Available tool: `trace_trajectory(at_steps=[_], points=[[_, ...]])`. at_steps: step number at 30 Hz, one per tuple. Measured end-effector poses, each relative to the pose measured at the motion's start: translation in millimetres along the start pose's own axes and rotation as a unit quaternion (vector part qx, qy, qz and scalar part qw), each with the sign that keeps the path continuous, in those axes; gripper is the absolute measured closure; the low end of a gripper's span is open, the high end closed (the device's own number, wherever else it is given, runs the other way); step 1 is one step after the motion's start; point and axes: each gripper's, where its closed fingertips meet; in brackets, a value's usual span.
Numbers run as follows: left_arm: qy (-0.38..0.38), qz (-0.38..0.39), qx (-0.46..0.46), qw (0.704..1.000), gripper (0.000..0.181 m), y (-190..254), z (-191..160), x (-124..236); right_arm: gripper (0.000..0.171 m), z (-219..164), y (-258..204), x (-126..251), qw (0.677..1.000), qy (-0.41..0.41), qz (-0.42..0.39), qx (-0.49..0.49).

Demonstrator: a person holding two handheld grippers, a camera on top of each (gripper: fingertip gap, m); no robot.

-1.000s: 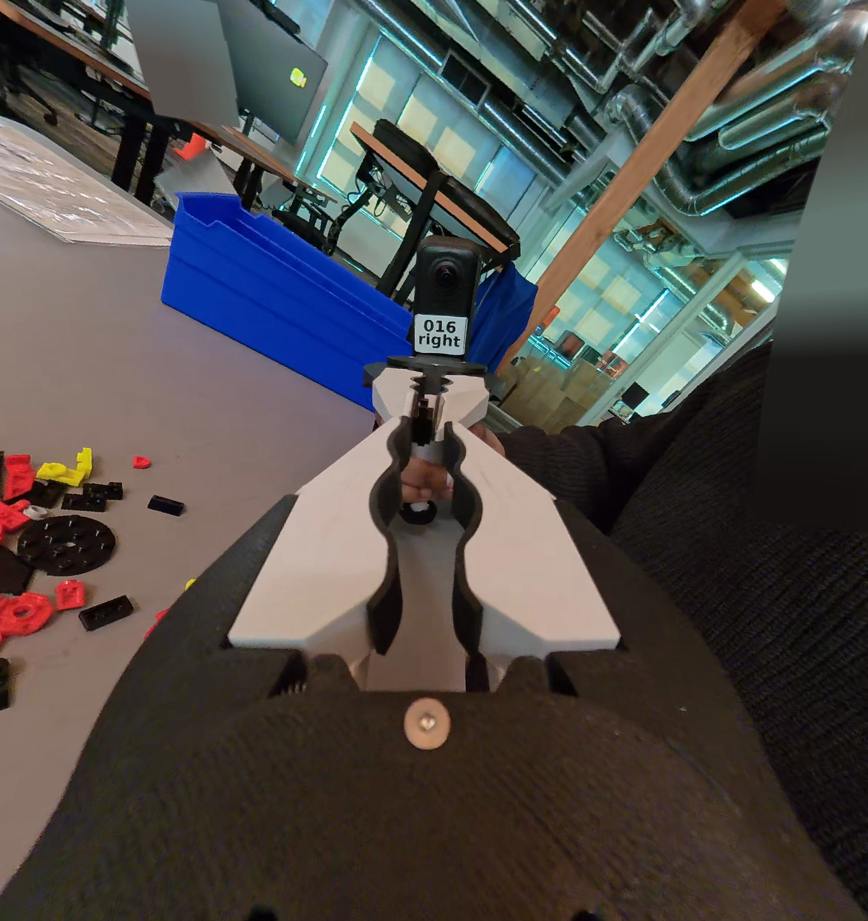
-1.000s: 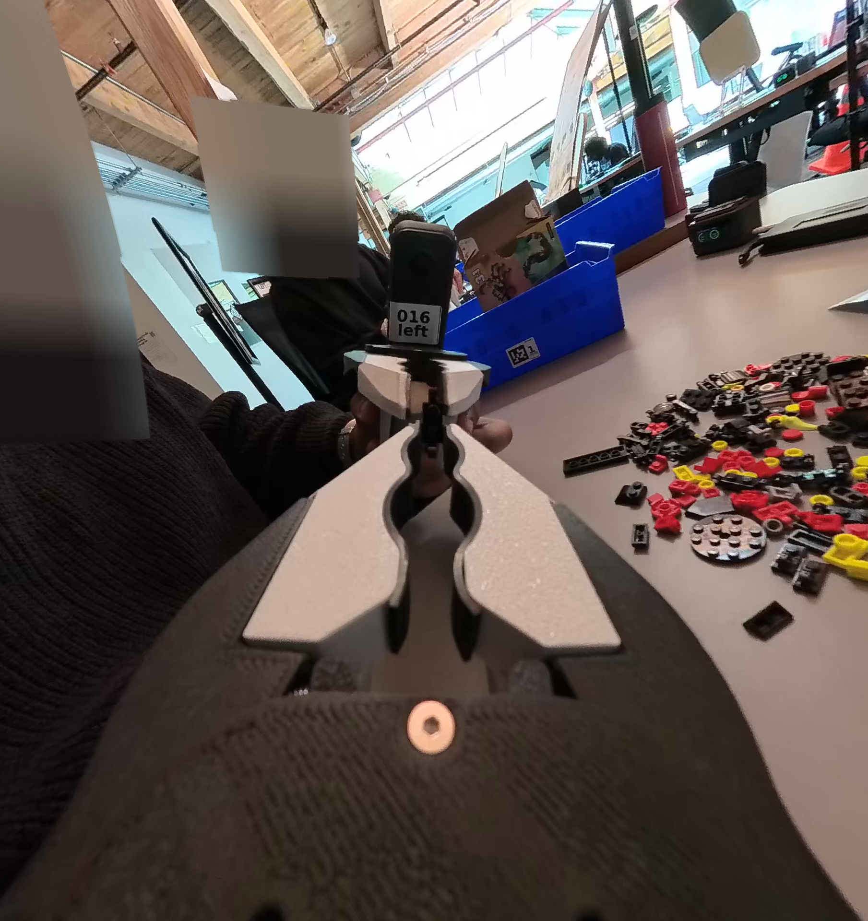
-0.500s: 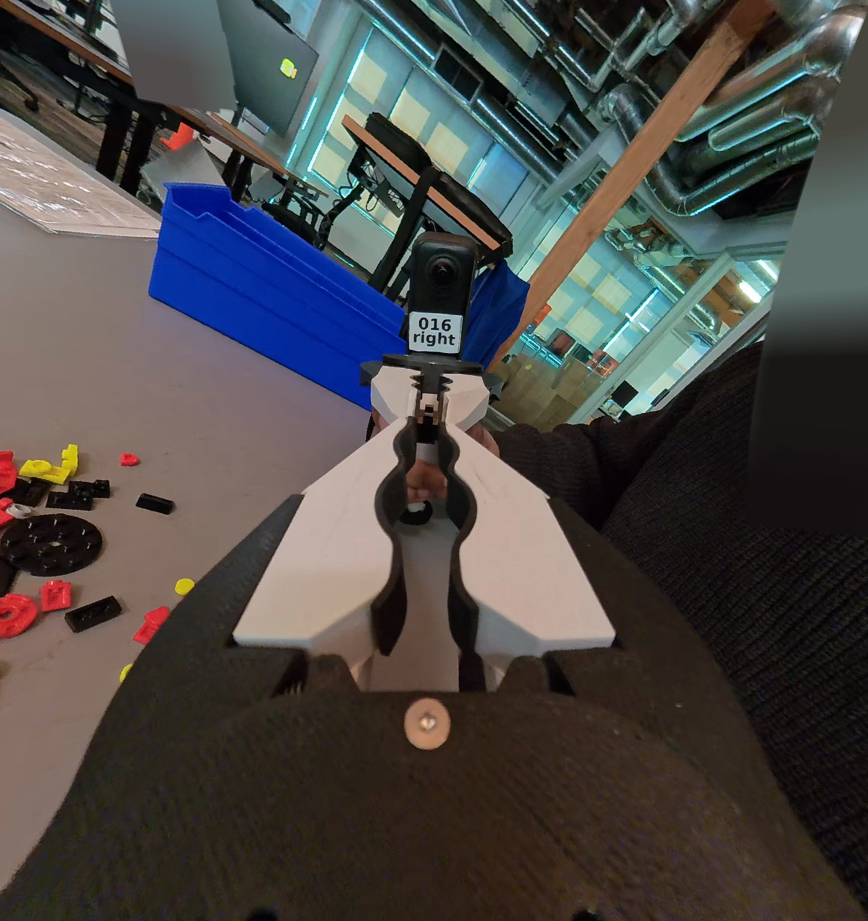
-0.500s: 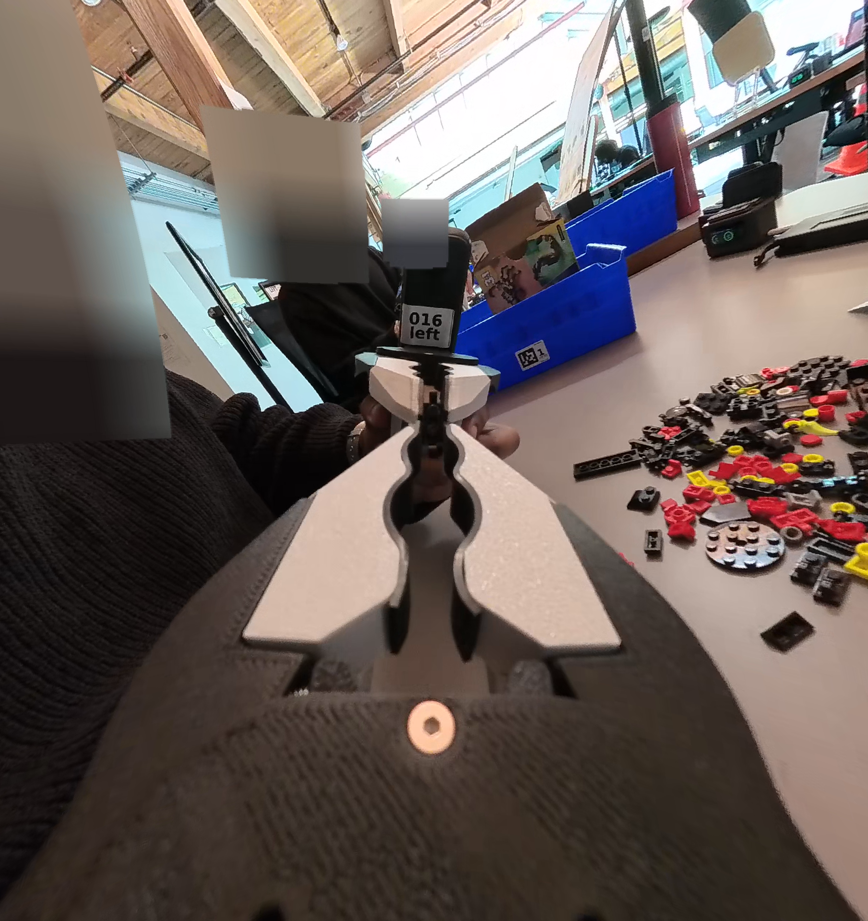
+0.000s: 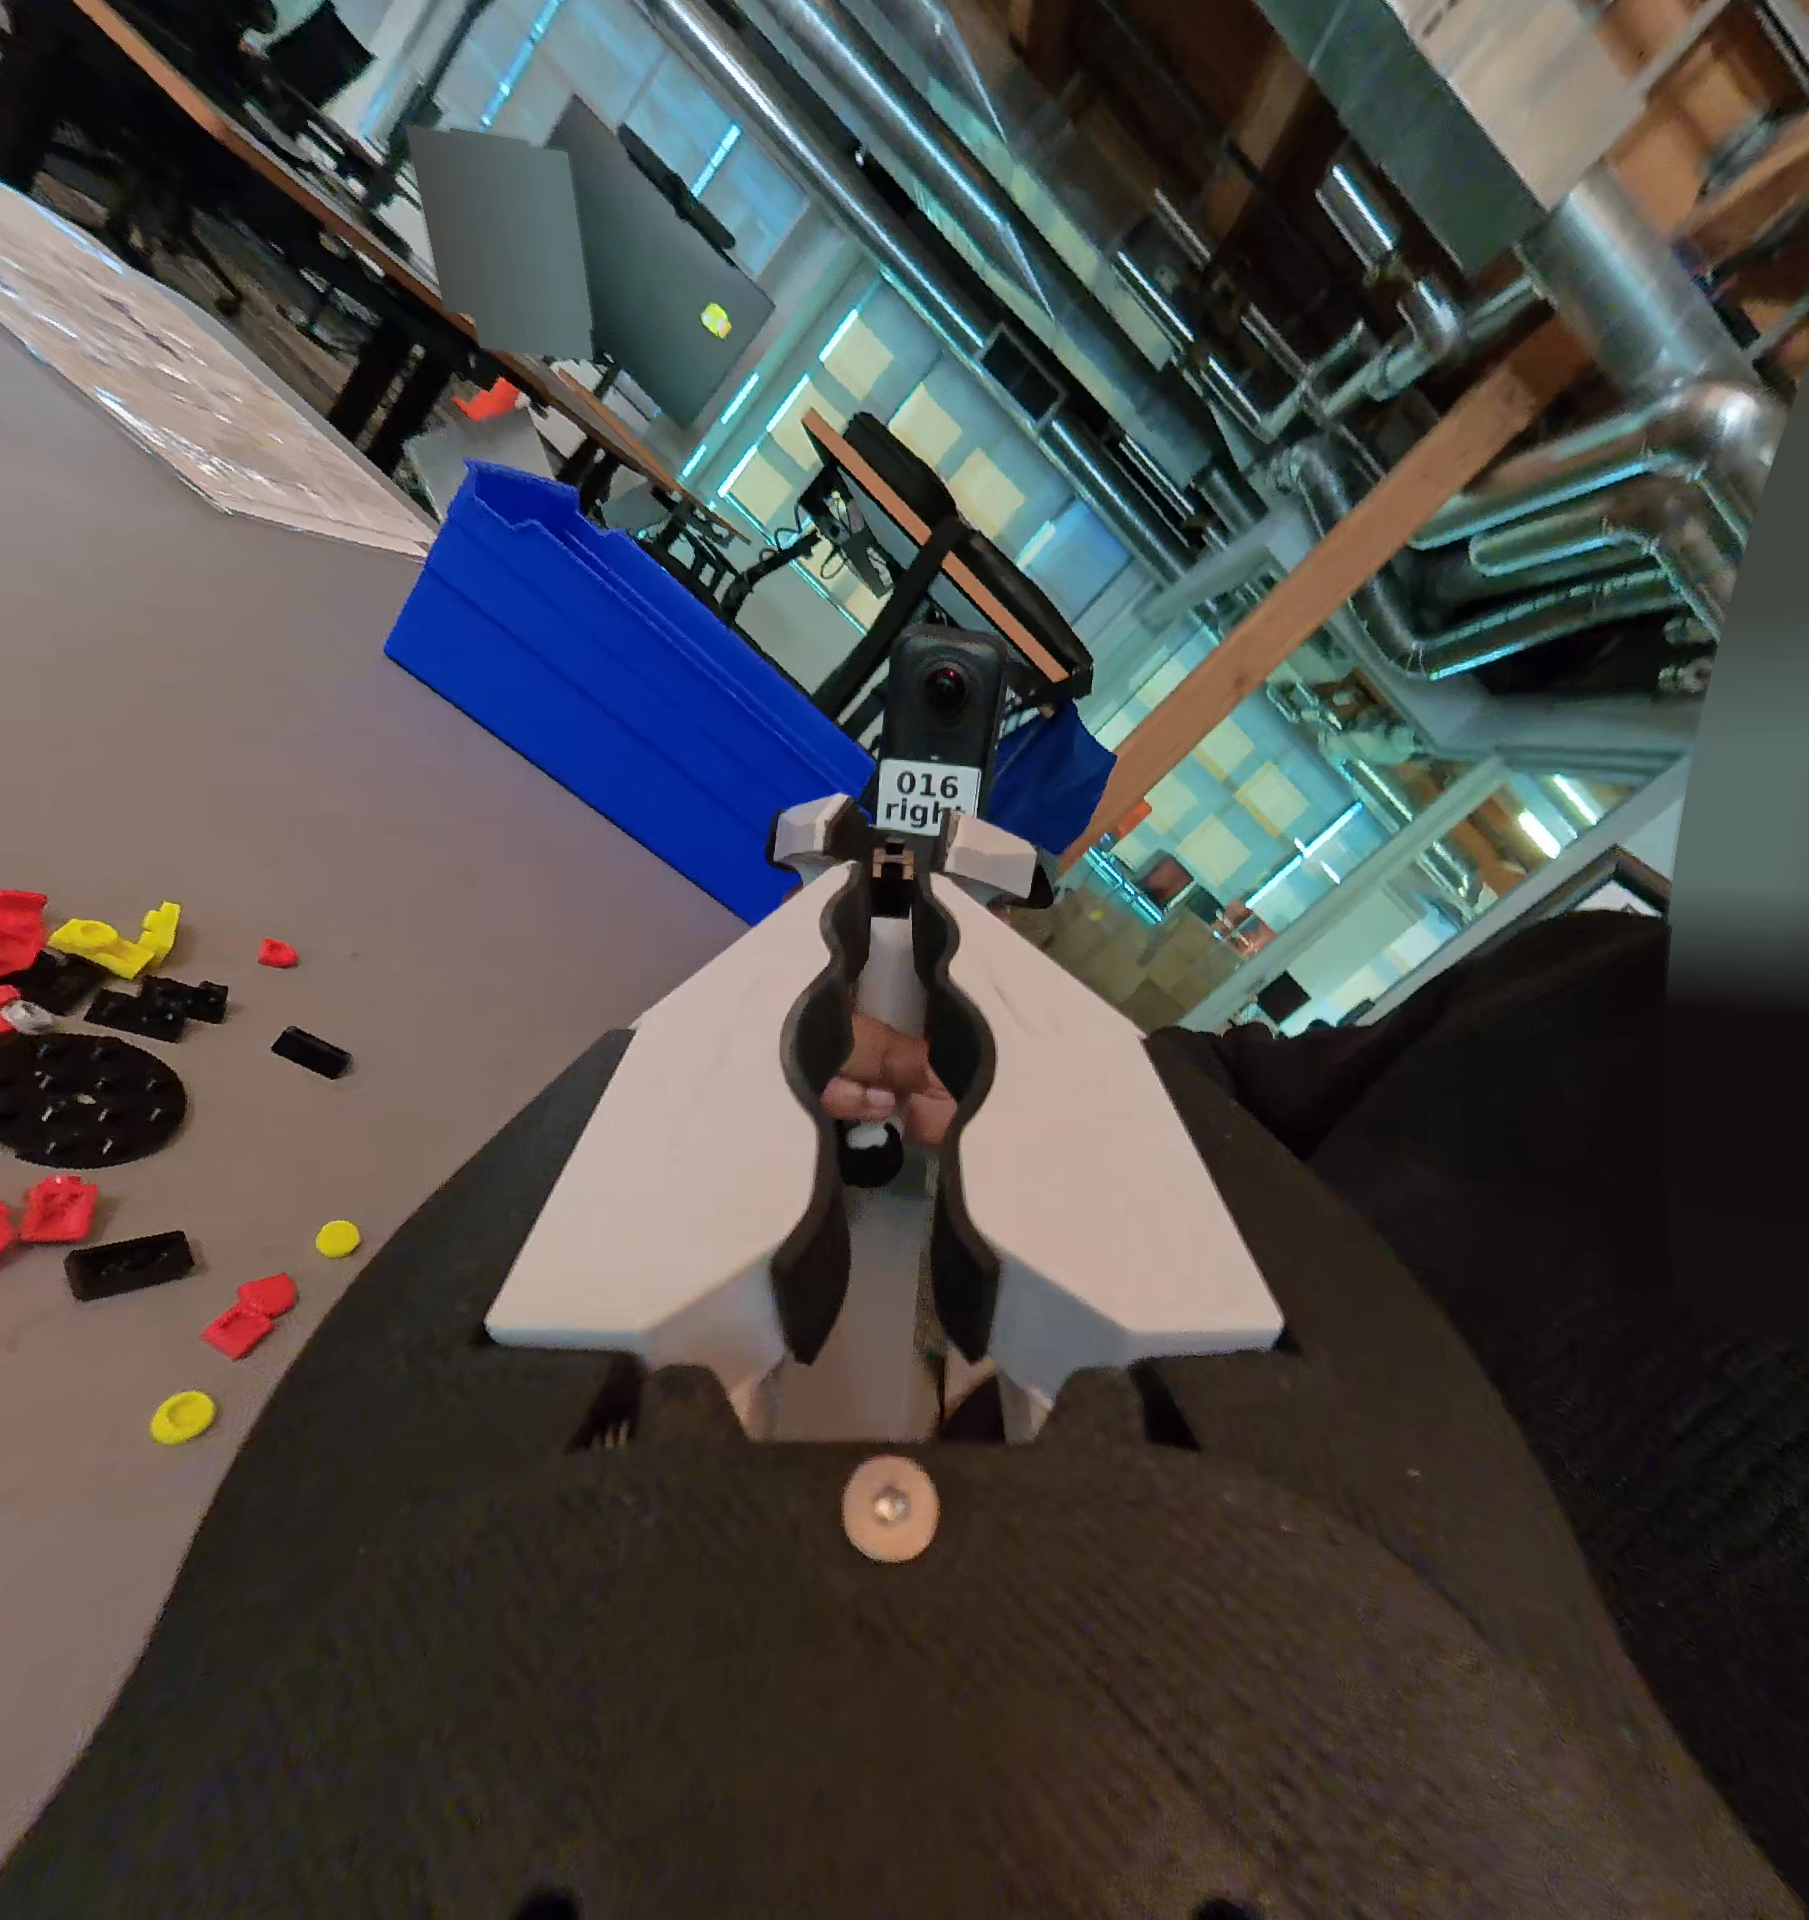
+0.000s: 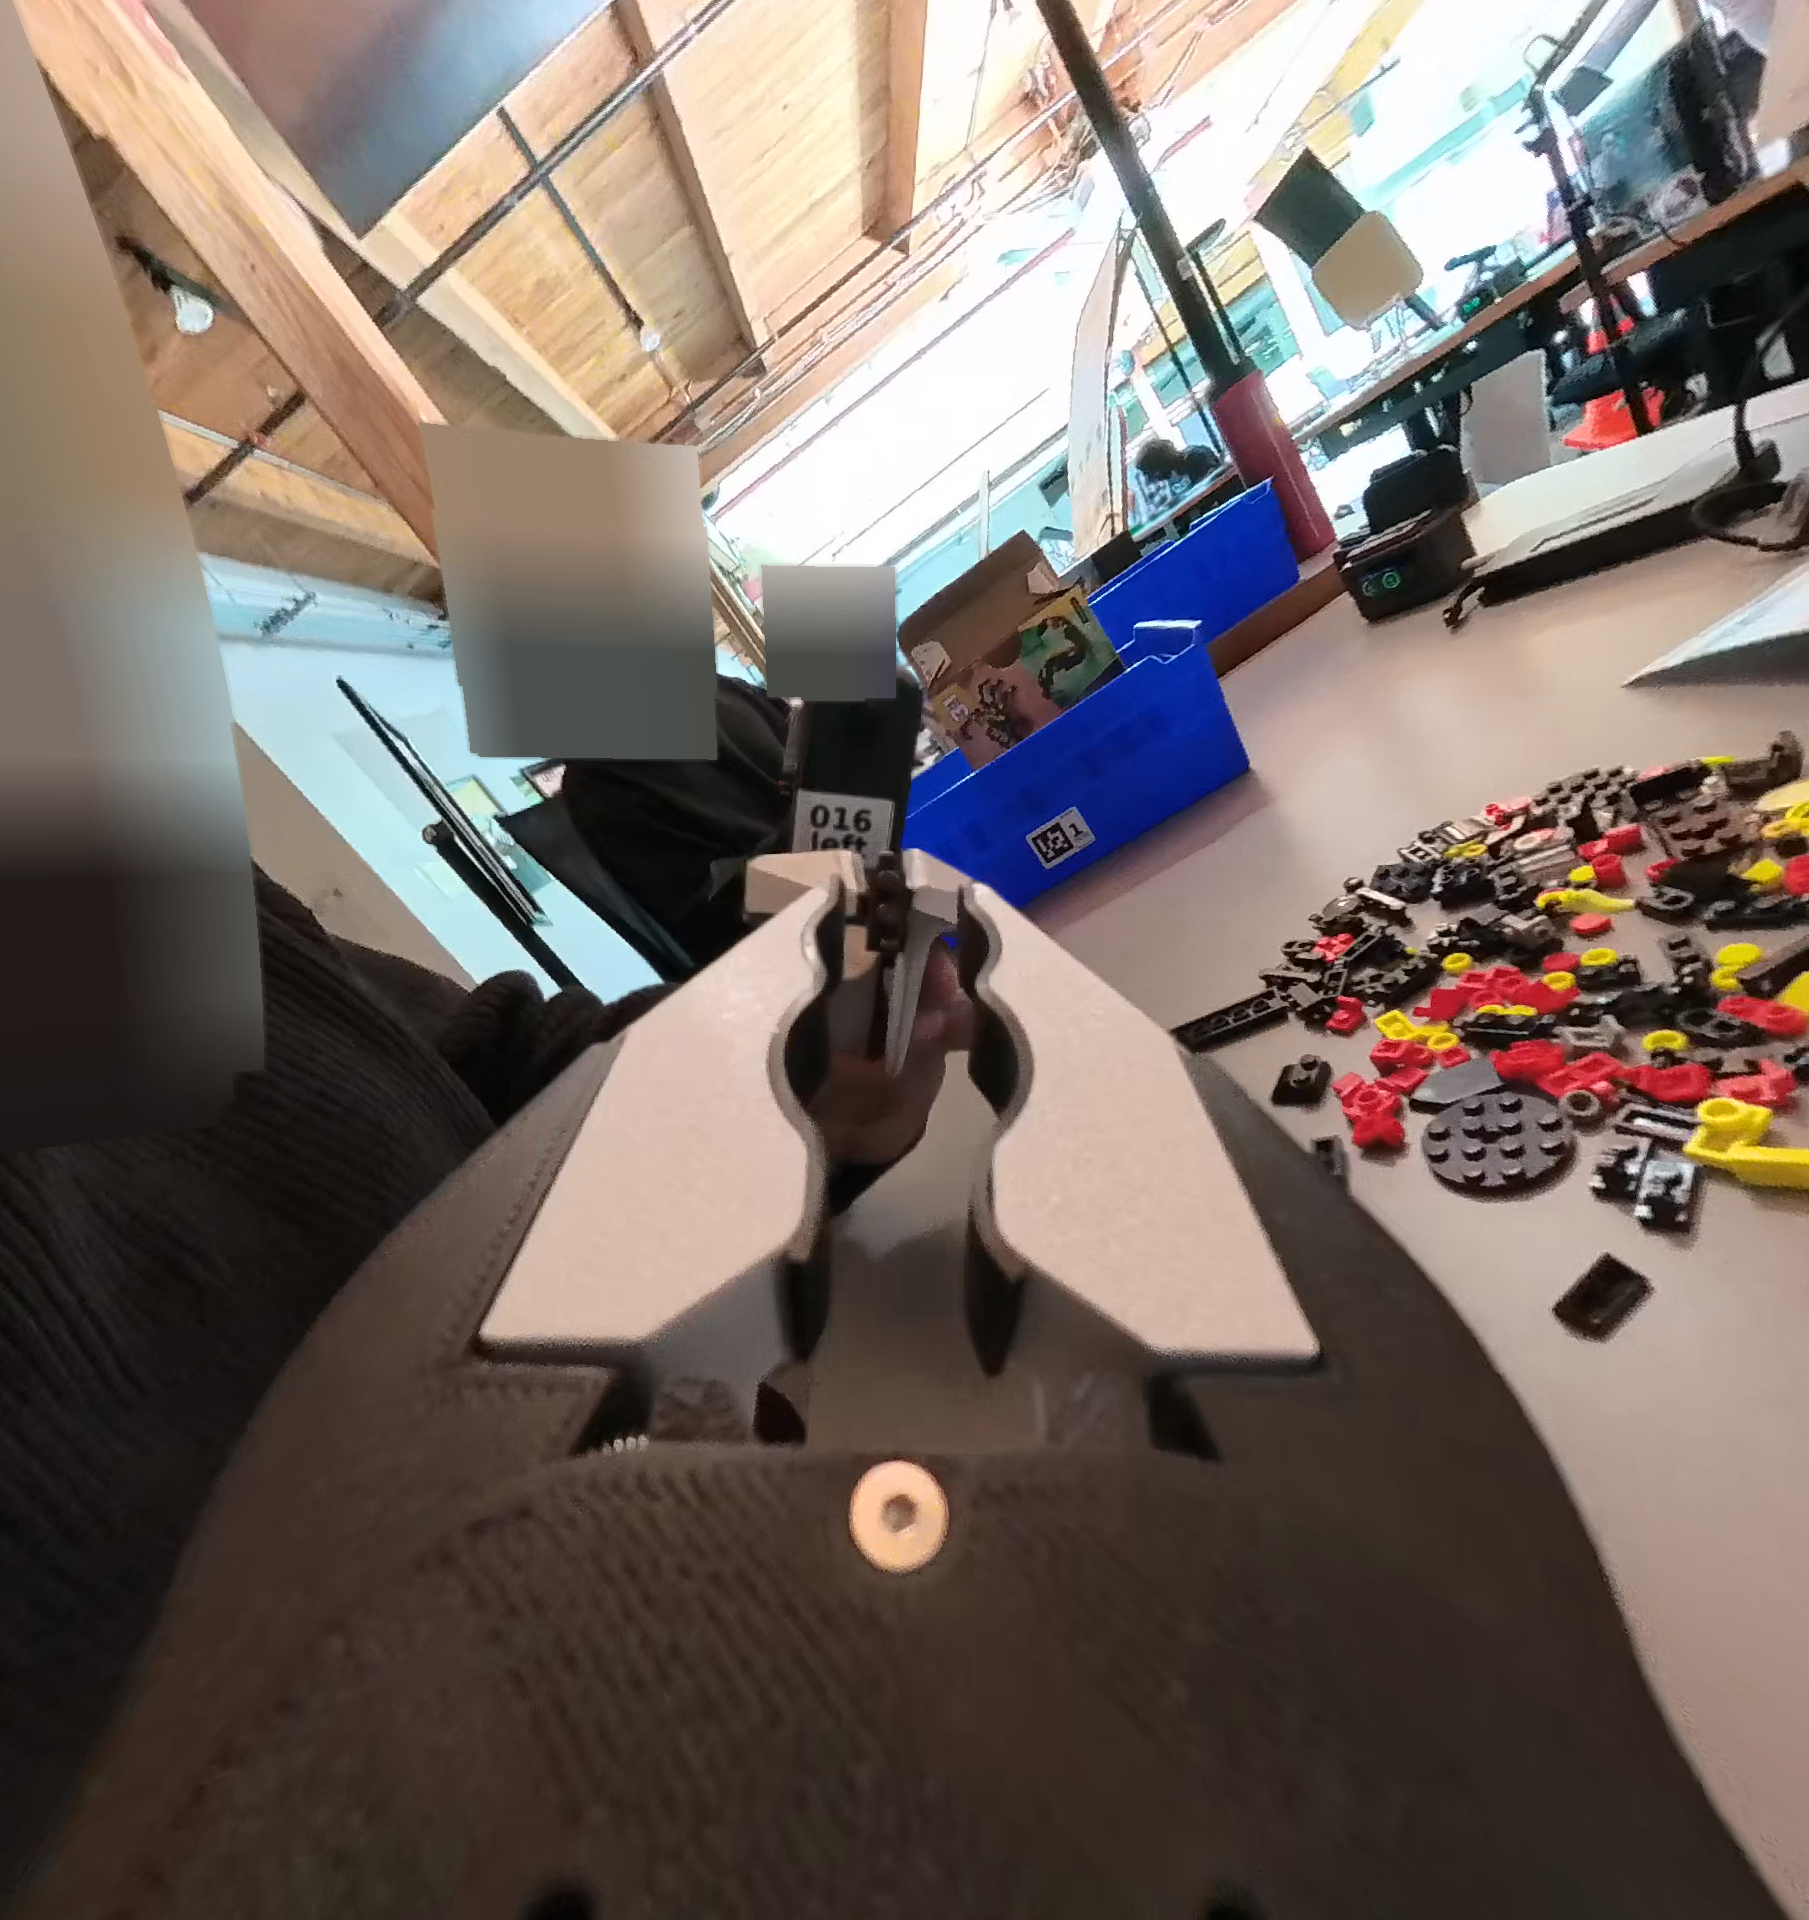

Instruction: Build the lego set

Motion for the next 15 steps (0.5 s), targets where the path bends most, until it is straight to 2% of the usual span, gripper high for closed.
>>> trace_trajectory(at_steps=[4, 15], points=[[0.018, 0.021, 0.010, 1.000, 0.177, -2.2, -0.6, -3.3, 0.165, -9.5, 1.3, -4.5, 0.998, 0.008, 0.008, -0.061], [0.011, 0.022, 0.045, 0.999, 0.177, -7.1, -4.4, -4.4, 0.166, -6.7, 6.3, -2.3, 0.991, 0.058, 0.013, -0.120]])
Point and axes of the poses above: each gripper's, where its closed fingertips meet, x back along the fingers, z out of its top, y = z × x across the jaws, and after that the axes turned 9 degrees about z, right-handed
